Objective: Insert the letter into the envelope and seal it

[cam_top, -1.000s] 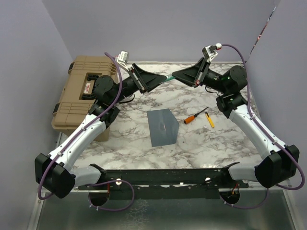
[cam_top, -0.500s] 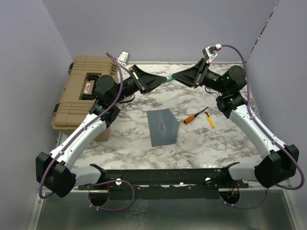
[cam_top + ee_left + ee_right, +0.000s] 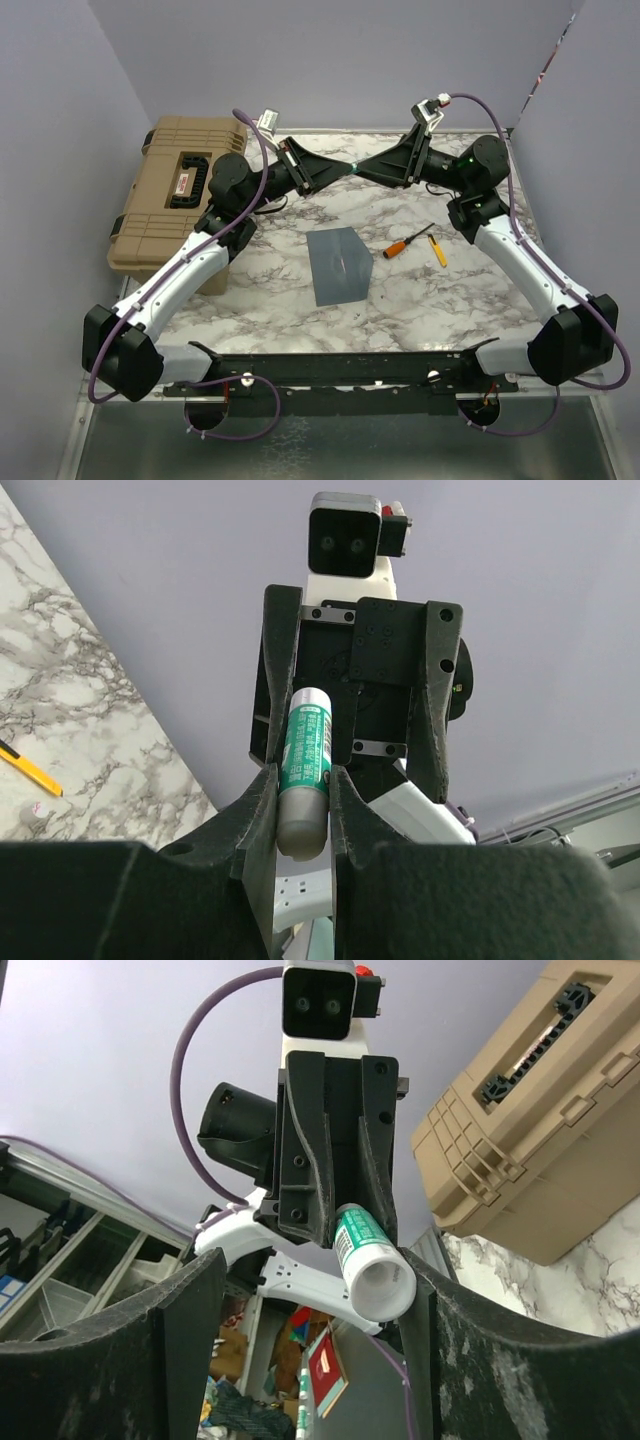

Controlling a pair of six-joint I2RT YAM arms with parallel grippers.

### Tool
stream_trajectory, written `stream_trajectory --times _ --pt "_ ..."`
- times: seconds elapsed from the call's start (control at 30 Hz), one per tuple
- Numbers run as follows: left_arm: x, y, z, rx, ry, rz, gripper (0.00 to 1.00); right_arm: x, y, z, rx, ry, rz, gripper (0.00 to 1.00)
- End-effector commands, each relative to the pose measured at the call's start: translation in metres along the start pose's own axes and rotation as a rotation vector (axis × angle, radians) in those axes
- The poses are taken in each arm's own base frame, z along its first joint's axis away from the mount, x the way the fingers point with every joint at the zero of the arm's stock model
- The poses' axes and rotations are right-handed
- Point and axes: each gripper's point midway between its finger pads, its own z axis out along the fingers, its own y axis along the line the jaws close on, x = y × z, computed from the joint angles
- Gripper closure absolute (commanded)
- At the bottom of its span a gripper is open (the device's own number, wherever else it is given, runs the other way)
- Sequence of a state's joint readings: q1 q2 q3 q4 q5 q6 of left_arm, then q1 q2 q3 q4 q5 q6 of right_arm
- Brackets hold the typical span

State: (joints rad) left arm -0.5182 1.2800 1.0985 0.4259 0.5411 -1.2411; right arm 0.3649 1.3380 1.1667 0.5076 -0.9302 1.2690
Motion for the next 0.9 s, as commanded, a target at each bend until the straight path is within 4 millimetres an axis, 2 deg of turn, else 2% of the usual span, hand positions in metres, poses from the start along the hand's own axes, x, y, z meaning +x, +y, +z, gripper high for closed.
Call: stream_trajectory --times 0.0,0.4,0.47,0.63,0.77,0.87 --pt "0.004 0.003 0.003 0.008 0.033 0.032 1.00 0.004 0.015 -0.002 -0.066 0.042 -0.041 0.32" --pt "0.011 0.004 0.008 0.013 0.062 0.027 1.00 0.000 0.008 0.004 -0.072 0.044 -0.026 0.48" --pt "0.010 0.004 0.008 0.012 0.060 0.027 1.00 0.000 0.006 0.004 -0.071 0.046 -0.022 0.54" --pt "0.008 0.002 0.008 0.015 0.049 0.041 1.00 -0.002 0.002 0.005 -0.061 0.028 0.004 0.80" --pt "0.005 -0.004 0.007 0.029 0.037 0.059 1.00 -0.003 0.001 0.005 -0.067 0.018 0.007 0.96" --pt "0.004 -0.011 0.006 0.052 0.032 0.075 1.00 -0.003 0.001 0.005 -0.067 0.013 0.004 1.00"
